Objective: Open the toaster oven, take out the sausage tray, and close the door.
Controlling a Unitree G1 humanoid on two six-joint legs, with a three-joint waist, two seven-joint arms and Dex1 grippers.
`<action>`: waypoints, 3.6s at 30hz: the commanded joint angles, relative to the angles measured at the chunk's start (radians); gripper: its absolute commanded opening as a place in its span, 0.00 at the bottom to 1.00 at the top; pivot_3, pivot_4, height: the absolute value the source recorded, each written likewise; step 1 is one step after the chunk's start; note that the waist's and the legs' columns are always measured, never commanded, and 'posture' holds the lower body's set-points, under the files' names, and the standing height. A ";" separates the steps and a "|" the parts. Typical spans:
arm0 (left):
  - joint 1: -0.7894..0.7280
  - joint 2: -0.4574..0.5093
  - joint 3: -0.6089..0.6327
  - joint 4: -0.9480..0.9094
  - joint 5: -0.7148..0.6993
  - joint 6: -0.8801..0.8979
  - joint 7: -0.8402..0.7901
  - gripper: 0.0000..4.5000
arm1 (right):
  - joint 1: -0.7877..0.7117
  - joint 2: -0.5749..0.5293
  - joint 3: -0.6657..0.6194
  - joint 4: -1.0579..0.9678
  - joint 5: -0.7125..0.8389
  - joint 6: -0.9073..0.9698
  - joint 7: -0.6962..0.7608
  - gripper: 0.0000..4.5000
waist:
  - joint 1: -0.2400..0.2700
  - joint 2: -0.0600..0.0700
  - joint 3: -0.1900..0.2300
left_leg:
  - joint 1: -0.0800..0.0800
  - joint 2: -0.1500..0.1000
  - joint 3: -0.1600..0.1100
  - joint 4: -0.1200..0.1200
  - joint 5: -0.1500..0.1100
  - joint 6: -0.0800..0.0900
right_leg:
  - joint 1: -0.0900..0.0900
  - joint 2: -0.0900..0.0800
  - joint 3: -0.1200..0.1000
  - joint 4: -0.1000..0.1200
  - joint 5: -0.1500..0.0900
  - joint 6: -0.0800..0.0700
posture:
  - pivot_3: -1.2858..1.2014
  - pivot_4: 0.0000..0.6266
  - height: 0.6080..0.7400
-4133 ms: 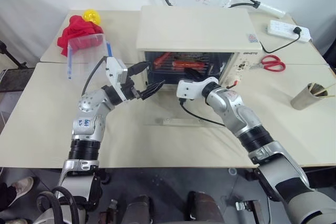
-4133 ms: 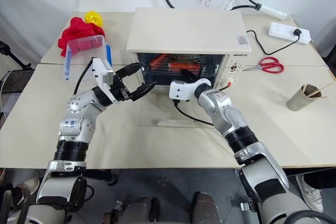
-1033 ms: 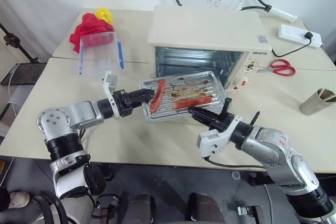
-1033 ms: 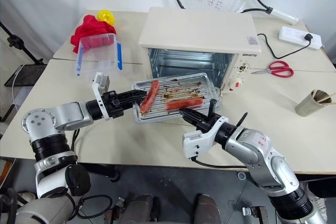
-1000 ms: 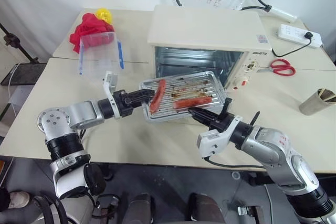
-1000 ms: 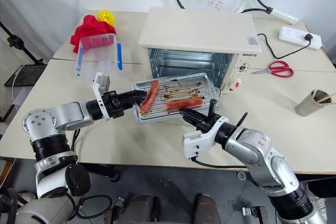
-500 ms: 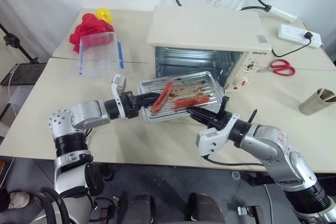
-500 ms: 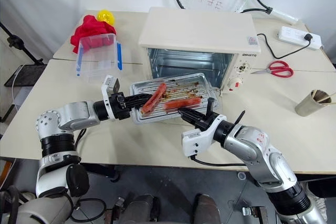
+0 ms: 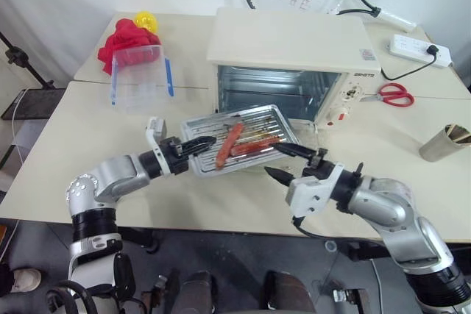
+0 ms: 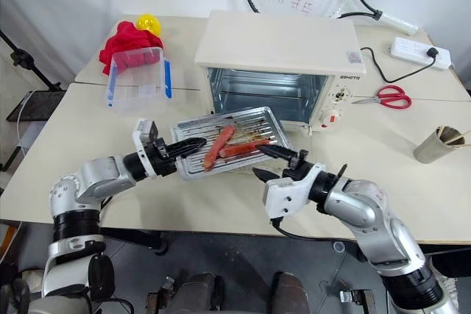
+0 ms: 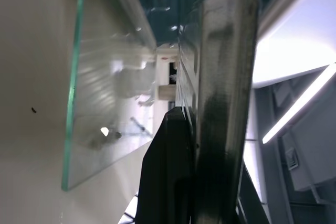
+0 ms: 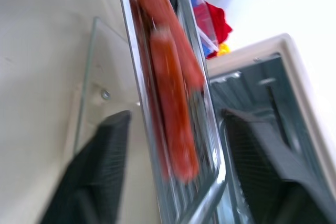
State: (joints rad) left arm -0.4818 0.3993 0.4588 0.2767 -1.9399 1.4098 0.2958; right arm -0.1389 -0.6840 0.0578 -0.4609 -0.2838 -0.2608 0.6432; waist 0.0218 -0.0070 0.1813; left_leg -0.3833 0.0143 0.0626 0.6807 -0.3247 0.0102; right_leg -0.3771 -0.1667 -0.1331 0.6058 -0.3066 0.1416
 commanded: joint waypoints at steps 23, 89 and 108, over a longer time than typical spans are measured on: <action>0.755 -0.274 0.285 -0.713 -0.032 -0.504 -0.264 0.00 | -0.065 -0.058 -0.179 0.669 0.609 0.173 0.409 0.01 | -0.014 0.000 0.000 | 0.012 0.002 0.003 -0.006 -0.002 0.000 | 0.006 0.001 0.014 -0.005 0.000 -0.001 | 0.52 0.24 1.00; -0.130 0.006 -0.414 0.125 0.051 -0.100 -0.037 0.00 | 0.744 -0.024 -0.974 -0.203 1.117 0.688 0.421 0.99 | 0.041 0.001 -0.001 | 0.008 0.000 0.006 -0.001 -0.010 0.005 | 0.006 0.003 0.019 -0.012 0.002 0.004 | 0.52 0.24 1.00; -0.244 -0.058 -0.447 0.065 0.698 -0.060 -0.484 0.32 | 0.756 0.005 -0.874 -0.265 1.133 0.677 0.353 1.00 | 0.044 0.000 -0.001 | 0.007 0.000 0.010 -0.001 -0.011 0.005 | 0.004 0.003 0.021 -0.014 0.004 0.006 | 0.52 0.24 1.00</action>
State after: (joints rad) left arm -0.7332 0.3185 0.0091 0.4128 -1.2813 1.3663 -0.1386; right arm 0.6184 -0.6711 -0.8215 -0.7340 0.8441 0.4312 0.9915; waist 0.0660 -0.0066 0.1808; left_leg -0.3762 0.0142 0.0727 0.6784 -0.3352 0.0146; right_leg -0.3743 -0.1635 -0.1121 0.5919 -0.3031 0.1480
